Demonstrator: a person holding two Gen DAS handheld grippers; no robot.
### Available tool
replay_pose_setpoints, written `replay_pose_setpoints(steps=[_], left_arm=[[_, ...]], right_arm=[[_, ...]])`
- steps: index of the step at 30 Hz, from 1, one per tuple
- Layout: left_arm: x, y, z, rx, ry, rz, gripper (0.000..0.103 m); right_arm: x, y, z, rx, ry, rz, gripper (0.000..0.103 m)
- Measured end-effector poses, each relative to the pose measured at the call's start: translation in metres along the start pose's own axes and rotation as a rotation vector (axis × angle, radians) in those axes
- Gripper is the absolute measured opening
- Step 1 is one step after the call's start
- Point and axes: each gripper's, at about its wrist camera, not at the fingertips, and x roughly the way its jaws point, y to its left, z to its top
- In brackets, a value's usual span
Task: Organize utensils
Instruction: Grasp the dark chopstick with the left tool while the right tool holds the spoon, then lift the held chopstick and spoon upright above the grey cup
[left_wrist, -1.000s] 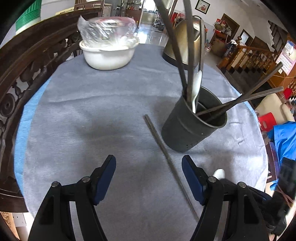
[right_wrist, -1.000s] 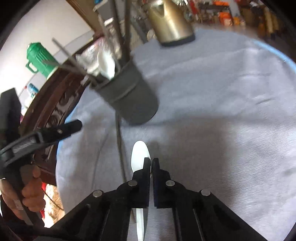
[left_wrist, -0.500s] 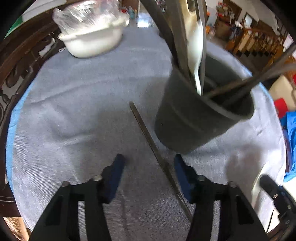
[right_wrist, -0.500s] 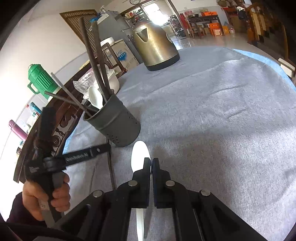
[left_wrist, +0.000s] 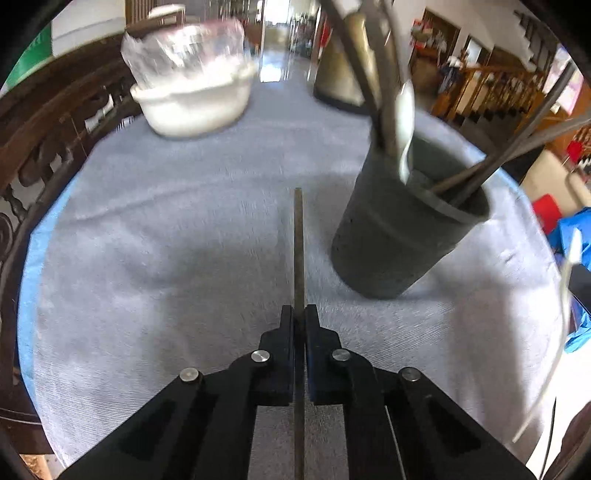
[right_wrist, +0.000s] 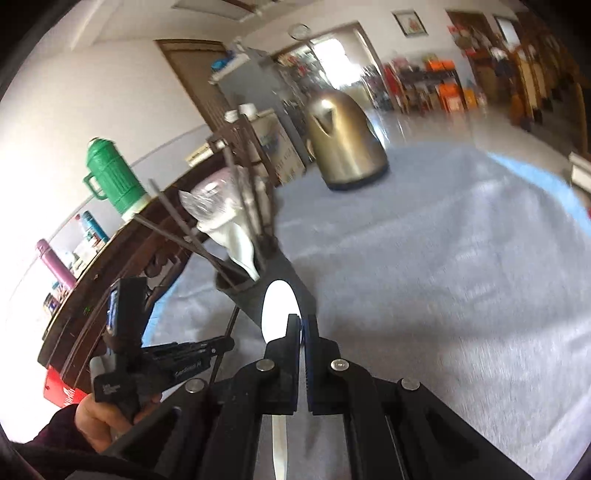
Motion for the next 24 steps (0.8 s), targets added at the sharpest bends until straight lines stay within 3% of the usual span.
replay_pose_setpoints(steps=[5,9,15,21,24], left_arm=[[-0.049,0.002,0.009,-0.018,-0.139,-0.048,0.005],[-0.101,0.004,0.013,-0.032,-0.316,-0.065,0.005],[-0.146,0.008,0.03,-0.068,-0.56,-0.095,0.005],[-0.158,0.001,0.049,-0.106,-0.735,-0.142,0.005],[-0.152,-0.001,0.059,-0.134,-0.757,-0.162,0.005]], right_arm=[[-0.004,0.033,0.02,-0.059,-0.1,0.008,0.002],[-0.005,0.056,0.037,-0.109,-0.19,-0.012,0.002],[-0.002,0.09,0.057,-0.173,-0.328,-0.027,0.002],[0.016,0.108,0.073,-0.219,-0.446,-0.097,0.002],[0.03,0.109,0.079,-0.23,-0.467,-0.122,0.002]])
